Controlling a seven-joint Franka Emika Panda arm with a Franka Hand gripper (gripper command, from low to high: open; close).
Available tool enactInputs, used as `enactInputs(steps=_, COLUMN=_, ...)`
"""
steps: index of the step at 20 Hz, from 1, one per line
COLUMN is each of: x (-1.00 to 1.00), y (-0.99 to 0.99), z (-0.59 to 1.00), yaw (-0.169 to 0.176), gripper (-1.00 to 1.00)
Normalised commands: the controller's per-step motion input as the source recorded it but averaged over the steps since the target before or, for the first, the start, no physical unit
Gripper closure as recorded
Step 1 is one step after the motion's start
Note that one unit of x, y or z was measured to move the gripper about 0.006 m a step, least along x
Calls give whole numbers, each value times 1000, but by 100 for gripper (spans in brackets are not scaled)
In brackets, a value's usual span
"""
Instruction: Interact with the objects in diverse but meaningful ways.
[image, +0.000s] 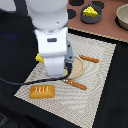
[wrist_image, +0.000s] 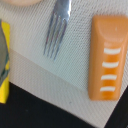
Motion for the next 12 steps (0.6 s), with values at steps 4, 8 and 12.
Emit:
enactInputs(steps=4, x=-274, y=319, z=104, yaw=-207, gripper=-100)
enactInputs(steps=8, x=-32, y=288, z=434, yaw=-73, gripper=-100)
enactInputs(steps=12, x=-101, y=219, z=524, yaw=-32, gripper=-100)
